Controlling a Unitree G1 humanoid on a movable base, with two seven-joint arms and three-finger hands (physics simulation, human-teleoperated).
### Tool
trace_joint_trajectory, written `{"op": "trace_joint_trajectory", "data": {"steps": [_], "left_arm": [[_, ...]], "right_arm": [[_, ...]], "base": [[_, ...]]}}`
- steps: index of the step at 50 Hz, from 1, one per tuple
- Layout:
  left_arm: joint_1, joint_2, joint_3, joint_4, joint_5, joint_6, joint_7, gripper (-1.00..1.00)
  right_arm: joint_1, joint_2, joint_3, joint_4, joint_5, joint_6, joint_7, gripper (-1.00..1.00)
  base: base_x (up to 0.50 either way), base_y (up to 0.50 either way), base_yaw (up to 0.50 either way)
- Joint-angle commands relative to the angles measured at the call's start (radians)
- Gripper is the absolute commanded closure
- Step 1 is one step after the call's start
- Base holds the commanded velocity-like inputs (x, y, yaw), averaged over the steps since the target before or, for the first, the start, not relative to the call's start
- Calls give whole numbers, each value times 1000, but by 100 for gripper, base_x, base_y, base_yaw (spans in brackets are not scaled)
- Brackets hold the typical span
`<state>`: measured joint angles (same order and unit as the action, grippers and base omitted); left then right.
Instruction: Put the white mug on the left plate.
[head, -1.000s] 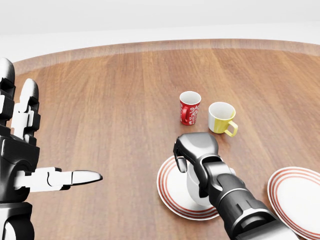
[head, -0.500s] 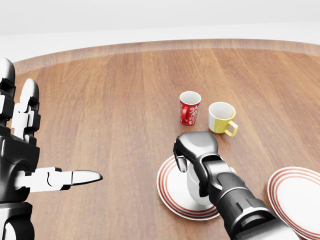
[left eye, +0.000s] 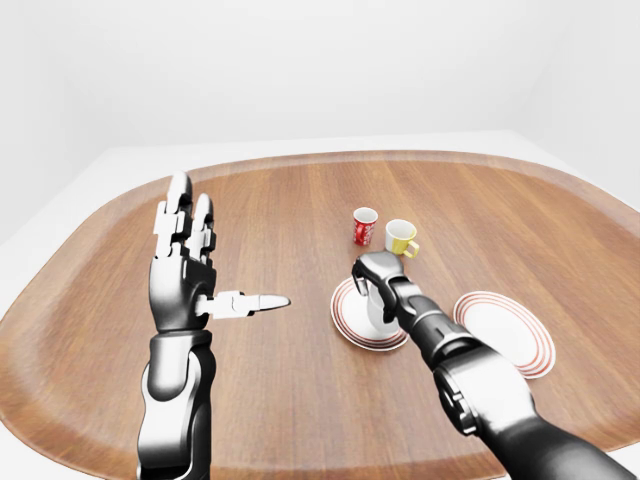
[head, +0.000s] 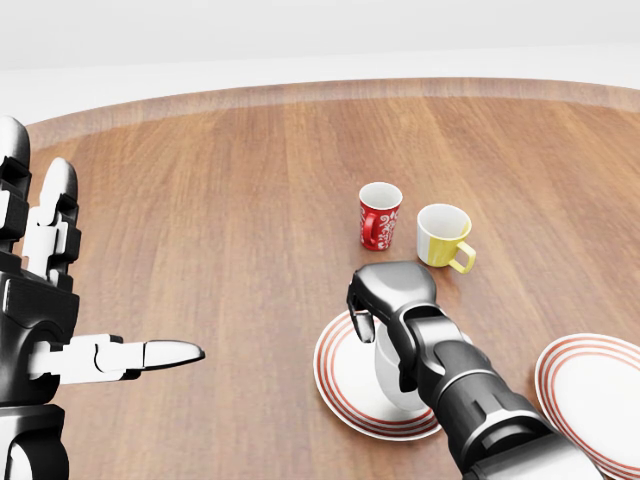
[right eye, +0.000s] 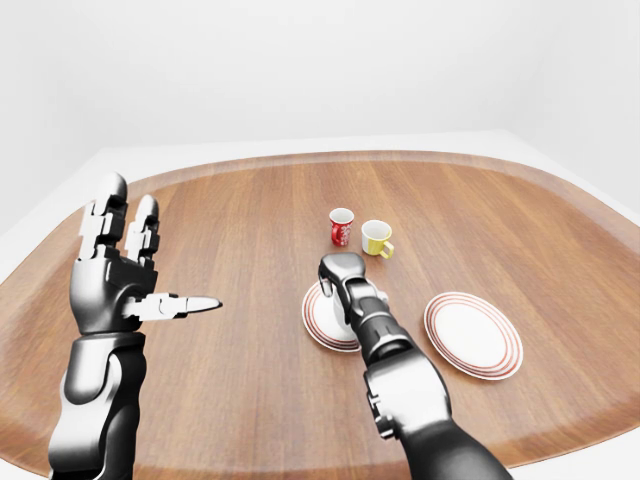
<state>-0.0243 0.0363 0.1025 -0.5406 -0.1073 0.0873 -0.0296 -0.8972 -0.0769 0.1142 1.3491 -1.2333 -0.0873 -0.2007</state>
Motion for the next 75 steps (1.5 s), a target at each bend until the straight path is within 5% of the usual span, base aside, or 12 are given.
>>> {"op": "trace_joint_trajectory", "data": {"steps": [1, 45, 48, 51, 52, 75], "left_arm": [[0, 0, 0, 1, -1, 0, 1, -96], [2, 0, 1, 0, -1, 0, -1, -96], [2, 0, 1, 1, -1, 0, -1, -97], [1, 0, 1, 2, -1, 0, -1, -97], [-1, 1, 2, 5, -1, 0, -2, -97], [-9, 5, 6, 15, 1, 0, 1, -97]], "right_arm": [[-11, 1, -3, 2, 9, 0, 1, 100], [-1, 3, -4, 8, 12, 0, -12, 100], [-3, 3, -7, 8, 13, 0, -10, 61], [-4, 3, -8, 9, 14, 0, -7, -47], [-4, 2, -8, 9, 14, 0, -3, -100], [44, 9, 4, 14, -23, 0, 55, -100]], "base": [[0, 0, 0], [0, 0, 0], [0, 0, 0], [0, 0, 0], [0, 0, 0], [0, 0, 0]]}}
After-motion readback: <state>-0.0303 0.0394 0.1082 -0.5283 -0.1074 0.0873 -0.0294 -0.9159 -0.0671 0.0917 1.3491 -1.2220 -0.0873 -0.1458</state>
